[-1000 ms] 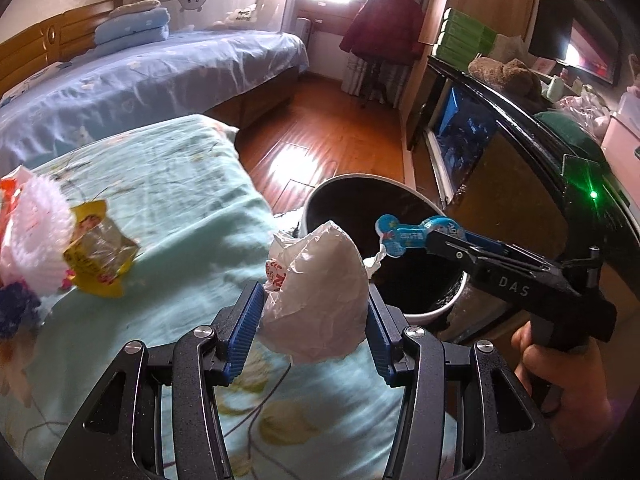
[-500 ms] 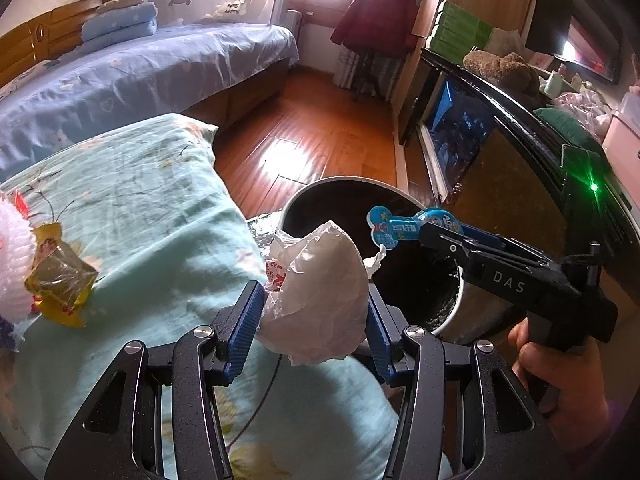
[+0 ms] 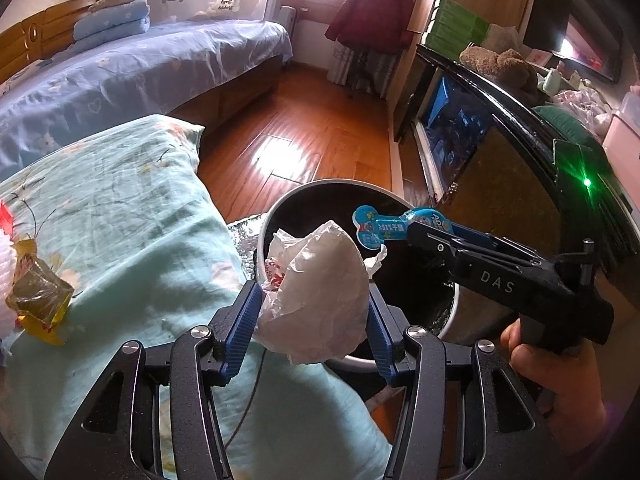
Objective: Collect trash
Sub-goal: 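Open both tools to drop the tissue and toothpaste tube into the bin, then move both open tools back over the bed toward the remaining trash, then grasp the blue wrapper with the left tool while the right tool grasps the yellow packet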
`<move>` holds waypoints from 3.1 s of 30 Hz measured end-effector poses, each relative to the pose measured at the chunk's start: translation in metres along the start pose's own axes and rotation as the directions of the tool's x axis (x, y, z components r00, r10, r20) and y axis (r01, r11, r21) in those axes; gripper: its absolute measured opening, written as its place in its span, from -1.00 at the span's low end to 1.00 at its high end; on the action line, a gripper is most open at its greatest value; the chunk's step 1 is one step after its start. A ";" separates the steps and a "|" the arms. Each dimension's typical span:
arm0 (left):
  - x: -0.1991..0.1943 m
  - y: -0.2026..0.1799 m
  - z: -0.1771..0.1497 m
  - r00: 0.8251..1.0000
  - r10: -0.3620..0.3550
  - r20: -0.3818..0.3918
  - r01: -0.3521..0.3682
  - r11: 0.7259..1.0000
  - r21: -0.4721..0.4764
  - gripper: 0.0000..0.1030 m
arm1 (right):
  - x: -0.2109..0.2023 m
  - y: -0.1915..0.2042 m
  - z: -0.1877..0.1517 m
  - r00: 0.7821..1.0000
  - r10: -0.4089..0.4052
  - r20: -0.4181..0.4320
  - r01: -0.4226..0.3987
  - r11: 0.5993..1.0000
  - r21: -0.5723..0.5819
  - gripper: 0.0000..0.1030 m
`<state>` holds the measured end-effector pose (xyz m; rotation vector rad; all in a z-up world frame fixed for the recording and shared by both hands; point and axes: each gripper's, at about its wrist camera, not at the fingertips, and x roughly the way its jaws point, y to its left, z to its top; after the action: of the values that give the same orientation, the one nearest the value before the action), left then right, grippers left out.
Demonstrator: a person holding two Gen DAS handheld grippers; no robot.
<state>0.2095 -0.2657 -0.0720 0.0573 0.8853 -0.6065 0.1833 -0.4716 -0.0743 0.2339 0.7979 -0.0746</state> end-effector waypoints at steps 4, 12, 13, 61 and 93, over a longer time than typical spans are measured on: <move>0.002 0.000 0.003 1.000 -0.004 0.003 0.004 1.000 0.000 0.02 | 0.002 -0.002 0.004 1.000 0.001 -0.003 -0.001 1.000 0.004 0.18; -0.002 0.000 0.004 1.000 -0.019 0.020 0.019 1.000 0.010 0.45 | 0.004 -0.004 0.007 1.000 0.006 -0.010 -0.006 1.000 0.019 0.21; -0.004 0.001 0.003 1.000 -0.018 0.022 0.018 1.000 0.007 0.49 | 0.003 -0.004 0.008 1.000 0.006 -0.009 -0.006 1.000 0.023 0.23; -0.141 0.194 -0.127 0.959 0.271 0.084 -0.211 0.879 -0.427 0.49 | -0.005 0.200 -0.057 0.948 0.303 -0.094 -0.315 0.935 -0.161 0.72; -0.129 0.254 -0.097 0.961 0.258 0.095 -0.192 0.877 -0.440 -0.08 | 0.066 0.259 -0.026 0.935 0.312 -0.171 -0.344 0.914 -0.214 0.63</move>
<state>0.2111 0.0350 -0.0888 -0.2779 0.8324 -0.1836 0.2512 -0.2130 -0.0922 0.1403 0.8826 0.3594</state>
